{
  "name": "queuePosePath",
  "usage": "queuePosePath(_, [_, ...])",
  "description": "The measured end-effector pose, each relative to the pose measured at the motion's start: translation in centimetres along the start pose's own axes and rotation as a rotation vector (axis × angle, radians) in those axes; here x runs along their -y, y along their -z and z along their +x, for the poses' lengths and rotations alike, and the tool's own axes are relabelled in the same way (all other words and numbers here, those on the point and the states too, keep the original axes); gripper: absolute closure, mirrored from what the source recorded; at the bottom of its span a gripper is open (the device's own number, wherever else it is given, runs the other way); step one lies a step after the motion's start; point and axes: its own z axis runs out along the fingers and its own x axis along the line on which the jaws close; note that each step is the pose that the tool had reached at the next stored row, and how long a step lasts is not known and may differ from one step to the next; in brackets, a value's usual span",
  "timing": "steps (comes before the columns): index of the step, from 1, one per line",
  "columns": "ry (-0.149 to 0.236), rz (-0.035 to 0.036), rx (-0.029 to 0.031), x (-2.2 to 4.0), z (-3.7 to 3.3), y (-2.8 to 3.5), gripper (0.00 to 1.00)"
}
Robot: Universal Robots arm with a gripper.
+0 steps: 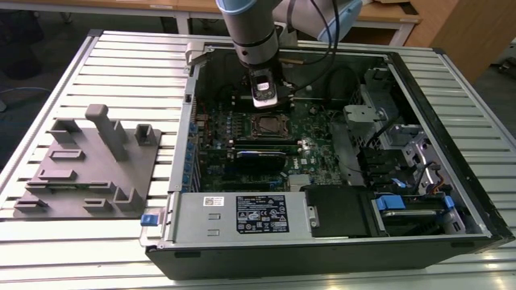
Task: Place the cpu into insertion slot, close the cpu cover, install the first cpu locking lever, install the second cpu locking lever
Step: 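Install the first cpu locking lever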
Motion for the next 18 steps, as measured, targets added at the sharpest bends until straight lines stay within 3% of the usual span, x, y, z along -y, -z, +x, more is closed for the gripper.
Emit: queuePosePath(18, [0.019, -0.0036, -0.0054, -0.06, -0.06, -0.14, 0.89])
